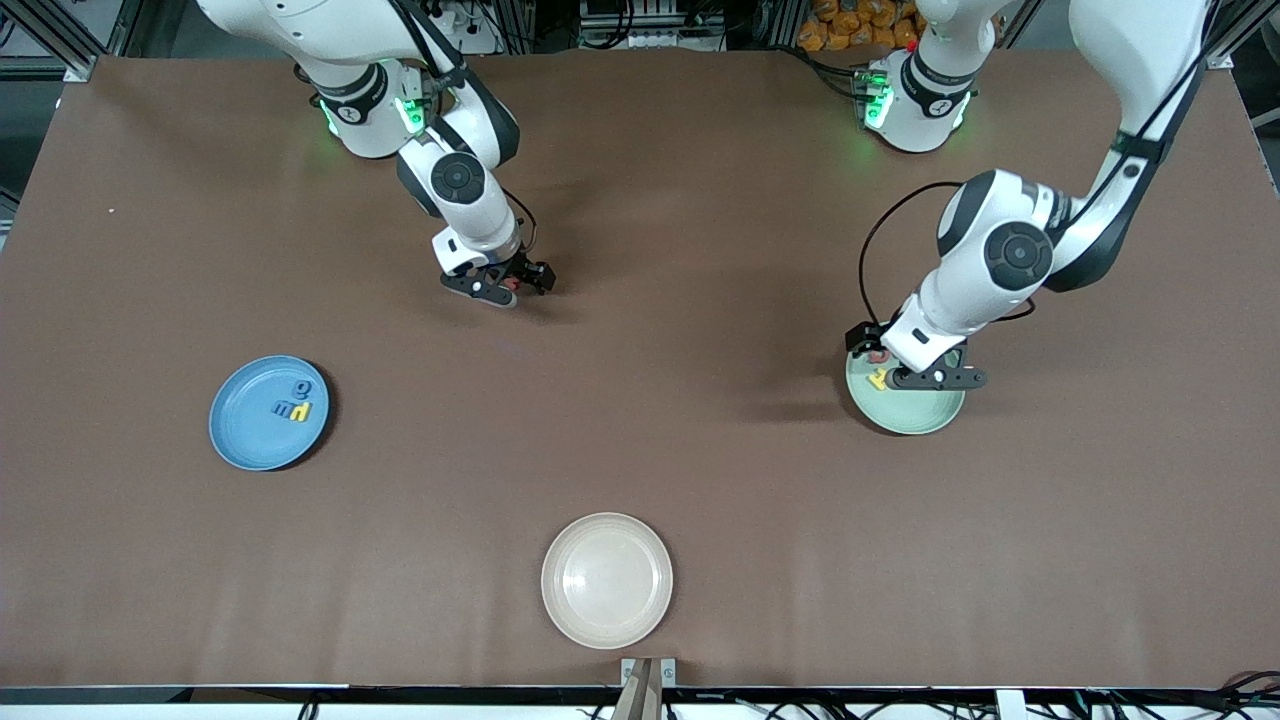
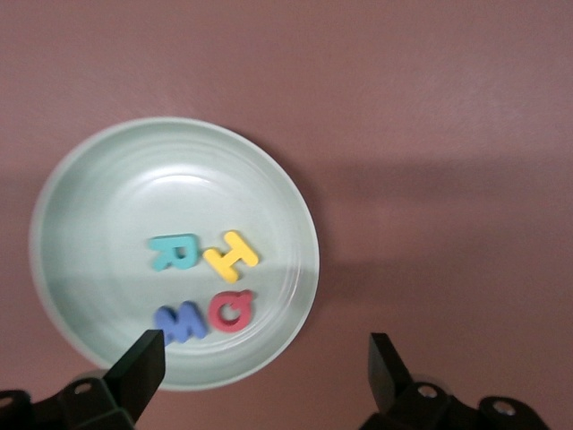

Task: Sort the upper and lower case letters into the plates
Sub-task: 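Release the M in the green plate while the right grasps the pink m, then carry the pink m to the blue plate while the left gripper withdraws, then release the pink m in the blue plate and withdraw the right gripper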

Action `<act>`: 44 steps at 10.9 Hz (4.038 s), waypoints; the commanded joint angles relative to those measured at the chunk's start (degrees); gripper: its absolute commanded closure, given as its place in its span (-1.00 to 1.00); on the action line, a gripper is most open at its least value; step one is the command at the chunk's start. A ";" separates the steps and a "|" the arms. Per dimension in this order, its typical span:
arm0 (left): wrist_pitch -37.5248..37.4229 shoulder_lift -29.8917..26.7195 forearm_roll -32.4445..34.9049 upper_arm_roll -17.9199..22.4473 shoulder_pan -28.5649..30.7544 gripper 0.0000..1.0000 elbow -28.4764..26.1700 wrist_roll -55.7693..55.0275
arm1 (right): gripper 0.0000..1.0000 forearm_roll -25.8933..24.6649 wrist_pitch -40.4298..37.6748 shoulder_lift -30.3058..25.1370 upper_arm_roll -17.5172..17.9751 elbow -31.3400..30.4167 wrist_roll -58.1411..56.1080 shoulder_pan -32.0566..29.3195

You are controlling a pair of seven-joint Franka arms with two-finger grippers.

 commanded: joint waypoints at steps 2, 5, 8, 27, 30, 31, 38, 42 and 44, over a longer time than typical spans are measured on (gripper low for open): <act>-18.15 -6.20 -1.77 8.06 -11.15 -1.00 13.42 0.08 | 1.00 0.52 0.93 -1.16 1.27 -1.45 1.65 -1.00; -27.50 -6.55 -1.68 18.49 -18.86 -1.00 26.88 9.79 | 1.00 0.43 0.93 -1.60 2.77 -1.98 1.65 -1.27; -30.41 -6.99 -1.59 24.89 -18.86 -1.00 35.77 20.78 | 1.00 0.43 0.84 -2.56 2.77 -1.72 1.12 -1.79; -40.18 -17.37 -18.53 38.79 -23.96 -1.00 36.32 18.01 | -0.41 -4.23 -10.23 0.16 -24.92 21.05 -69.01 -22.01; -39.82 -17.72 -17.85 38.89 -24.57 -1.00 36.23 17.65 | -1.00 -4.05 -11.02 -0.37 -24.74 21.84 -69.02 -22.45; -39.82 -17.37 -15.33 38.63 -24.92 -1.00 36.23 17.22 | -1.00 -3.88 -13.72 -1.59 -24.40 22.27 -68.93 -22.36; -39.91 -16.57 -11.61 38.18 -25.72 -1.00 35.97 20.38 | -1.00 -3.44 -46.66 -10.91 -11.92 34.82 -65.60 -29.13; -39.82 -16.14 -11.61 38.01 -25.63 -1.00 34.22 20.64 | -1.00 -3.26 -63.38 -11.71 -10.51 52.91 -65.59 -27.90; -38.78 -14.99 -11.61 38.01 -25.81 -1.00 34.39 20.64 | -1.00 -3.09 -66.65 -12.23 -9.11 59.26 -65.50 -27.90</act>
